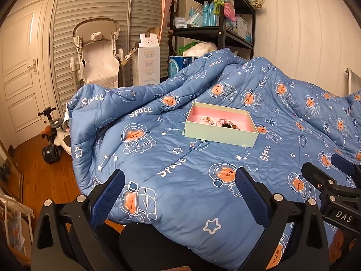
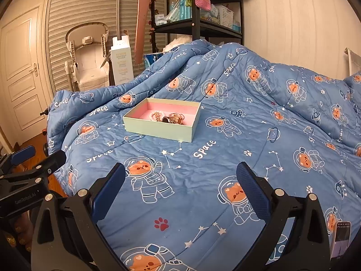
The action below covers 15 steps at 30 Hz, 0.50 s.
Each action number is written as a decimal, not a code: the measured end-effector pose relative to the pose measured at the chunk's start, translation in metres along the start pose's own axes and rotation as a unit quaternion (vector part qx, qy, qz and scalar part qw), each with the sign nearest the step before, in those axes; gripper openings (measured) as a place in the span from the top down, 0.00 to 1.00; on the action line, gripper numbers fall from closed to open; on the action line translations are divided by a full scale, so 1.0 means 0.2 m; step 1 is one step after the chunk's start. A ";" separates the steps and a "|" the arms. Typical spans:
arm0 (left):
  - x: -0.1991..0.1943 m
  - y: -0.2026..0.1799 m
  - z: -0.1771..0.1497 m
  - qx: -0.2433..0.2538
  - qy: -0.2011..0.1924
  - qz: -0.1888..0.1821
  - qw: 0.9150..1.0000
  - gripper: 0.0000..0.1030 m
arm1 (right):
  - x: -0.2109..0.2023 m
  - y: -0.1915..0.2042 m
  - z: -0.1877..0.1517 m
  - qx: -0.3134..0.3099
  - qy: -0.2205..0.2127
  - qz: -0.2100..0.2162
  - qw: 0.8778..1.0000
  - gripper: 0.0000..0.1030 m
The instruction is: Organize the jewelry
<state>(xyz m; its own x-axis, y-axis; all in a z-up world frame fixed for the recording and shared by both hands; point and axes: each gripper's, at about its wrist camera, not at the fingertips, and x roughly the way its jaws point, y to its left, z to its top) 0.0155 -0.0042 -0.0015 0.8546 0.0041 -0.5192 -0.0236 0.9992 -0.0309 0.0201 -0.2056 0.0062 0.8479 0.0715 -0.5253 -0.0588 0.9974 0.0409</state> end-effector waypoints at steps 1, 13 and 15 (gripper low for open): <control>0.00 0.00 0.00 0.001 0.000 0.000 1.000 0.07 | 0.00 0.00 0.00 0.001 0.000 0.000 1.000 0.06; 0.00 0.00 0.00 -0.001 0.000 0.002 1.000 0.07 | 0.00 0.01 0.00 -0.001 0.001 0.000 1.000 0.06; 0.01 0.00 0.00 0.000 0.000 0.004 1.000 0.07 | 0.00 0.01 0.00 -0.001 0.000 0.001 1.000 0.06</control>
<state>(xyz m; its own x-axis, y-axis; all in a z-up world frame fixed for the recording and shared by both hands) 0.0167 -0.0046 -0.0027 0.8539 0.0124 -0.5203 -0.0308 0.9992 -0.0268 0.0201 -0.2034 0.0064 0.8477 0.0733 -0.5254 -0.0616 0.9973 0.0398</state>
